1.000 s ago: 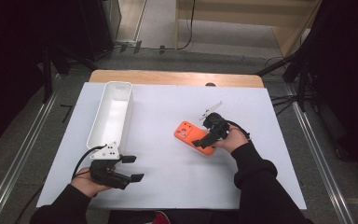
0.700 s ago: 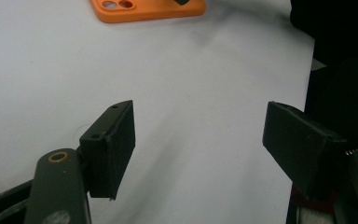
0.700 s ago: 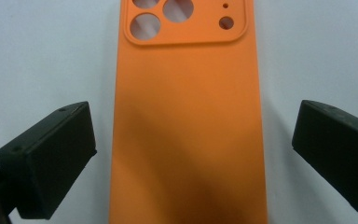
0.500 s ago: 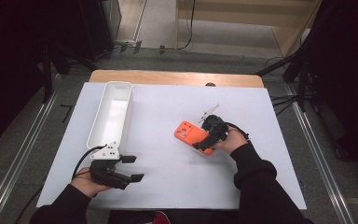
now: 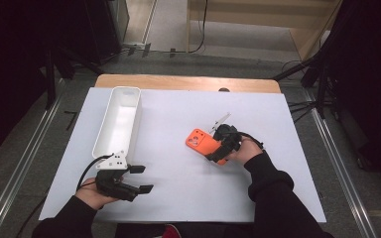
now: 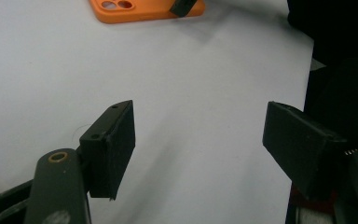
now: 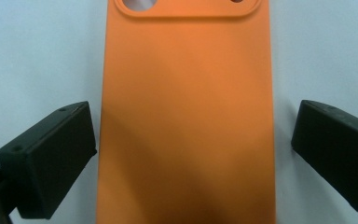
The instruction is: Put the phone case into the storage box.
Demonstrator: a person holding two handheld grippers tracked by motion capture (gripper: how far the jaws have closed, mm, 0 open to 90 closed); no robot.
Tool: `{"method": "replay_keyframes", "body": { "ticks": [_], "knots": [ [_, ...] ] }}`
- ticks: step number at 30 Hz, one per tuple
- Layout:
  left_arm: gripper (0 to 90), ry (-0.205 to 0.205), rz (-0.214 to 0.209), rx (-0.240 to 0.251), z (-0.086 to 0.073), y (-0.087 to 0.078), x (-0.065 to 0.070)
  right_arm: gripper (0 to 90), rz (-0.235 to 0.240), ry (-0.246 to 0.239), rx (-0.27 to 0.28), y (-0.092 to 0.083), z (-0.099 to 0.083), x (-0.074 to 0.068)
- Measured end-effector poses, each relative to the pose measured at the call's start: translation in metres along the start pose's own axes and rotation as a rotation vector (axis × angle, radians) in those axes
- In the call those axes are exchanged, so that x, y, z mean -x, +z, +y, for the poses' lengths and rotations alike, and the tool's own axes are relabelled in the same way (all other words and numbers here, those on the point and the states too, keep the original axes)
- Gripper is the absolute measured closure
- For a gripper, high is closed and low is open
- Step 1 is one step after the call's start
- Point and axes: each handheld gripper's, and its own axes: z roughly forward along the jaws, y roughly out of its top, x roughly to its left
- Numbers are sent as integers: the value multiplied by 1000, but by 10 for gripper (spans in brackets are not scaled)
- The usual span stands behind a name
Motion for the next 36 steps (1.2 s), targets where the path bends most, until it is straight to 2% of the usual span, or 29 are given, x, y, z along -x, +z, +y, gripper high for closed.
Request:
{"method": "replay_keyframes", "body": {
  "ticks": [1,14,21,36],
  "knots": [
    [256,0,0,0,0,0,0,26,-24,-19,-5,0,0,-1],
    [256,1,0,-1,0,0,0,31,-36,-19,-8,0,0,-4],
    [256,2,1,-1,0,0,0,120,-16,-46,1,-3,0,-5],
    [256,3,-1,-1,0,0,0,142,-13,-47,14,-4,-1,-5]
  ]
}}
